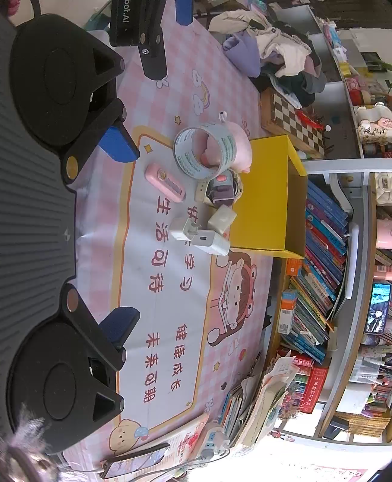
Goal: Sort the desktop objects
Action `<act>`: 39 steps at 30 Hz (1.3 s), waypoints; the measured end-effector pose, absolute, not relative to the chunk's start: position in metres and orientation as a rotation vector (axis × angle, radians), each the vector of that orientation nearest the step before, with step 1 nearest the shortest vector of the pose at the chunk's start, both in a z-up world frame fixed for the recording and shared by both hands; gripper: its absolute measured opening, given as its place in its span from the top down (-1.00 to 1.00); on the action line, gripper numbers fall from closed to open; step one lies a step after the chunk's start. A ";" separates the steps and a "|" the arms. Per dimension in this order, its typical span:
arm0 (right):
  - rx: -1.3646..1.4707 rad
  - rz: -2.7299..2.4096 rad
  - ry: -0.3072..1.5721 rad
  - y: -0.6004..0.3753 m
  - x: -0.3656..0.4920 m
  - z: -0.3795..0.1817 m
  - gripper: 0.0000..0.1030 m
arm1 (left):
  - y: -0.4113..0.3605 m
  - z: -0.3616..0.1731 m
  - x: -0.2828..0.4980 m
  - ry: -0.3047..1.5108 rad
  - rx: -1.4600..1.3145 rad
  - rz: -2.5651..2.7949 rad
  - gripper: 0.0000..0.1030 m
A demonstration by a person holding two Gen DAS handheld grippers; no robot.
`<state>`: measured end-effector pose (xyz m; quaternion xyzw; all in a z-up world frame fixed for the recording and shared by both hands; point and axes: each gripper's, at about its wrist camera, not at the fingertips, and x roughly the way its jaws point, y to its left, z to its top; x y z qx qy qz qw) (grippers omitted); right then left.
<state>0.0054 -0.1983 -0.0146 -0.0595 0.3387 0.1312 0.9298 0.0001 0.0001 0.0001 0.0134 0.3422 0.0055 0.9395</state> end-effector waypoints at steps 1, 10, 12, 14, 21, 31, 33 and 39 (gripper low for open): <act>-0.123 0.269 0.694 -0.198 0.005 -0.015 -1.00 | 0.000 0.000 0.000 0.699 0.027 0.012 -1.00; -0.130 0.270 0.695 -0.197 0.007 -0.013 -1.00 | 0.002 0.002 0.001 0.707 0.022 0.015 -1.00; -0.131 0.272 0.696 -0.197 0.007 -0.013 -1.00 | 0.002 0.002 0.002 0.709 0.021 0.016 -1.00; -0.133 0.274 0.698 -0.196 0.007 -0.013 -1.00 | 0.003 0.002 0.002 0.710 0.020 0.016 -1.00; -0.138 0.278 0.701 -0.195 0.008 -0.013 -1.00 | 0.002 0.002 0.002 0.714 0.022 0.018 -1.00; -0.138 0.275 0.703 -0.194 0.006 -0.014 -1.00 | 0.000 0.001 0.003 0.718 0.024 0.017 -1.00; -0.138 0.276 0.703 -0.194 0.006 -0.014 -1.00 | 0.001 0.001 0.003 0.718 0.024 0.018 -1.00; -0.137 0.276 0.703 -0.194 0.006 -0.014 -1.00 | 0.000 0.001 0.002 0.718 0.026 0.018 -1.00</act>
